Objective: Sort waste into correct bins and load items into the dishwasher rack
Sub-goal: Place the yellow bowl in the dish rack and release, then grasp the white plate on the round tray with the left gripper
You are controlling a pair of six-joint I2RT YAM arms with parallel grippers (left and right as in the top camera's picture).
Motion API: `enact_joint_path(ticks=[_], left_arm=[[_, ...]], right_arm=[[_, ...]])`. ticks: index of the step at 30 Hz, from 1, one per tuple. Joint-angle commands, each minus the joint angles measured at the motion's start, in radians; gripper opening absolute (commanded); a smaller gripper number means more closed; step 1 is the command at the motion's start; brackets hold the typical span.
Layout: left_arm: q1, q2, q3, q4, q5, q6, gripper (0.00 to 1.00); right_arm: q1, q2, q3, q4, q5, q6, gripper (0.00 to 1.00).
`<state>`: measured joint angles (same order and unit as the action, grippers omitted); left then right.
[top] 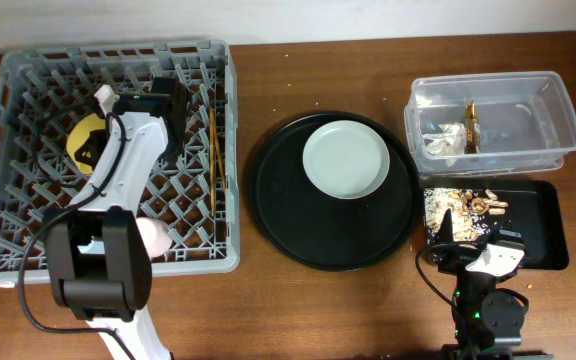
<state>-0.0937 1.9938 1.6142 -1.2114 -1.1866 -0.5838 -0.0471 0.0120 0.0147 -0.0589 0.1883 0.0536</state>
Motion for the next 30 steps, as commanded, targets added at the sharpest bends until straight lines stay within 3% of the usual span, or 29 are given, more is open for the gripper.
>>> enact_joint_path(ticks=[1, 4, 7, 8, 10, 11, 12, 13, 16, 18, 20, 23, 26, 30], left_arm=[[0.032, -0.025, 0.011, 0.032, -0.035, 0.004, 0.0], [0.051, -0.025, 0.01, 0.02, 0.164, 0.003, 0.0], [0.041, -0.025, 0.01, -0.024, 0.208, 0.004, 0.0], [0.041, -0.025, 0.01, -0.063, 0.267, 0.003, 0.06], [0.04, -0.026, 0.011, -0.138, 0.335, 0.004, 0.24], [0.035, -0.026, 0.027, -0.183, 0.373, 0.004, 0.39], [0.032, -0.026, 0.044, -0.206, 0.412, 0.004, 0.62], [0.029, -0.026, 0.062, -0.232, 0.441, 0.004, 0.77], [0.005, -0.027, 0.214, -0.383, 0.634, 0.005, 0.77], [-0.058, -0.028, 0.312, -0.367, 0.861, 0.103, 0.68], [-0.163, -0.026, 0.31, -0.225, 1.059, 0.208, 0.65], [-0.373, -0.023, 0.154, 0.178, 1.147, 0.241, 0.64], [-0.443, -0.007, -0.035, 0.459, 1.301, 0.21, 0.64], [-0.45, 0.086, -0.111, 0.644, 1.359, 0.161, 0.65]], right_arm=[[-0.006, -0.006, -0.009, -0.004, -0.002, 0.006, 0.98], [-0.006, -0.006, -0.009, -0.004, -0.002, 0.006, 0.98], [-0.006, -0.006, -0.009, -0.004, -0.002, 0.006, 0.98], [-0.006, -0.006, -0.009, -0.004, -0.002, 0.006, 0.99], [-0.006, -0.006, -0.009, -0.004, -0.002, 0.006, 0.99], [-0.006, -0.006, -0.009, -0.004, -0.002, 0.006, 0.99], [-0.006, -0.006, -0.009, -0.004, -0.002, 0.006, 0.98], [-0.006, -0.006, -0.009, -0.004, -0.002, 0.006, 0.98], [-0.006, -0.006, -0.009, -0.004, -0.002, 0.006, 0.98], [-0.006, -0.006, -0.009, -0.004, -0.002, 0.006, 0.98], [-0.006, -0.006, -0.009, -0.004, -0.002, 0.006, 0.98], [-0.006, -0.006, -0.009, -0.004, -0.002, 0.006, 0.98], [-0.006, -0.006, -0.009, -0.004, -0.002, 0.006, 0.98], [-0.006, -0.006, -0.009, -0.004, -0.002, 0.006, 0.98]])
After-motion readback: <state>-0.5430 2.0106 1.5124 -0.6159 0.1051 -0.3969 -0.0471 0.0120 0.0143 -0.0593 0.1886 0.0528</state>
